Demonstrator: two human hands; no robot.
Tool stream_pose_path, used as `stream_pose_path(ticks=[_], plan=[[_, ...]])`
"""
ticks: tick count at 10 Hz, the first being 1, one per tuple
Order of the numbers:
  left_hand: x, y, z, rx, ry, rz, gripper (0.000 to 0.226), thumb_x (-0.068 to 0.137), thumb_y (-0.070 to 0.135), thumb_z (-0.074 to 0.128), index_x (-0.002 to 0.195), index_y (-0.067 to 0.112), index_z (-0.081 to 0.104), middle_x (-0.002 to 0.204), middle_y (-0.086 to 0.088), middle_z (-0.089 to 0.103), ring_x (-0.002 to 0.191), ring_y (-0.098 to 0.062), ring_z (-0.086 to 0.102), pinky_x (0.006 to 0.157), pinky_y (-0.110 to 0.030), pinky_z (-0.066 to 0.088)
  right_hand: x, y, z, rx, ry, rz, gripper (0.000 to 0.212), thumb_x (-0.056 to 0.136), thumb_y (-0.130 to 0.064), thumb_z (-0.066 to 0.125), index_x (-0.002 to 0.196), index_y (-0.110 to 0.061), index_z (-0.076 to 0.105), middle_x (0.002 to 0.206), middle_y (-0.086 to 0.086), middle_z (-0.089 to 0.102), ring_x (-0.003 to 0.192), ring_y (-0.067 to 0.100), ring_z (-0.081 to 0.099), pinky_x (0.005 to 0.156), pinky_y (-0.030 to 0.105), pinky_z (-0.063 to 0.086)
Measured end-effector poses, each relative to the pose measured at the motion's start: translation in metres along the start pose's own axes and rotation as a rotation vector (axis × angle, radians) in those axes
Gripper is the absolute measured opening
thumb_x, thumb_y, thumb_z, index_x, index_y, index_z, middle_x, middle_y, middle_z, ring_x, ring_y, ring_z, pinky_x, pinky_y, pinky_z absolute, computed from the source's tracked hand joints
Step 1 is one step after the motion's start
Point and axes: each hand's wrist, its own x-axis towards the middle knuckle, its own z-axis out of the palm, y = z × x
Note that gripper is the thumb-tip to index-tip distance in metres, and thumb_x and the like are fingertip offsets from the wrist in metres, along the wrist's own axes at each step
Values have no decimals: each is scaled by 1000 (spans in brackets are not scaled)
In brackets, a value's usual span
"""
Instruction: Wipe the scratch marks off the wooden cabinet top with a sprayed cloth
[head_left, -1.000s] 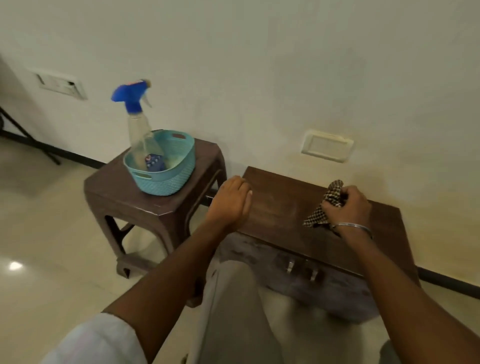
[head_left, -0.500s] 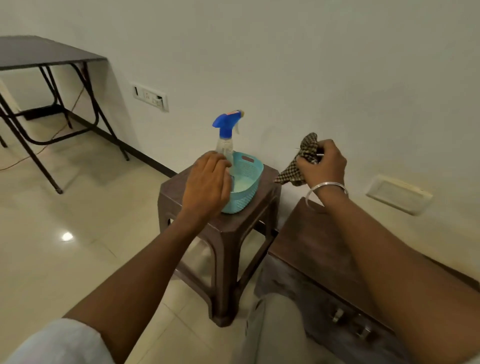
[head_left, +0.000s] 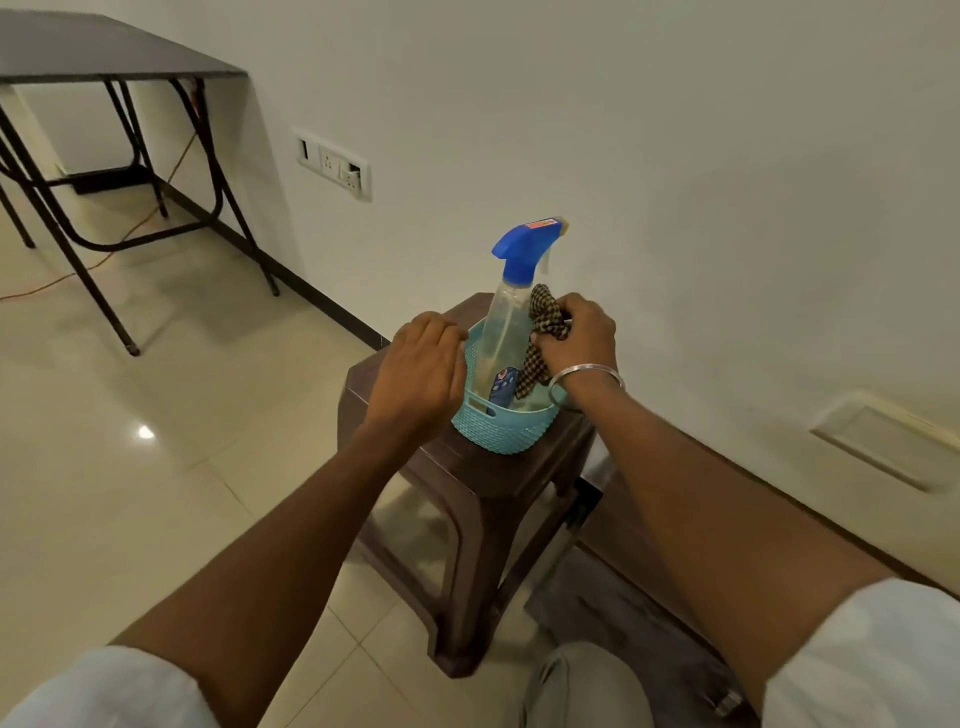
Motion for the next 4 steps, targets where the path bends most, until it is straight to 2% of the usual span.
stream_pose_path(ticks=[1,2,3,4], plan=[[2,-6,10,16,-57,19,45,104,32,27,124,8,59,119,-10,61,115,-24,50,108,-40,34,-6,9,14,-170,-95,-6,35,80,-27,71,113,-16,65,111,11,66,103,31,61,82,34,48],[-1,-11,20,62,-86,35,47,104,33,24,129,8,57,122,-10,61,117,-25,51,113,-42,28,-6,14,19,-364,-175,-27,34,81,-34,69,114,-23,67,112,7,69,106,30,62,90,35,48],[-5,-10,23,48,-110,41,47,105,34,25,134,9,53,127,-10,59,122,-24,49,118,-44,23,-7,13,13,-451,-290,-3,40,82,-39,67,117,-20,65,117,8,67,111,31,59,100,38,43],[-9,-6,24,77,-76,20,49,105,34,24,138,8,50,131,-11,57,127,-25,47,121,-47,21,-8,13,1,-304,-265,13,54,83,-35,68,132,-18,55,129,11,61,117,32,56,102,40,44]])
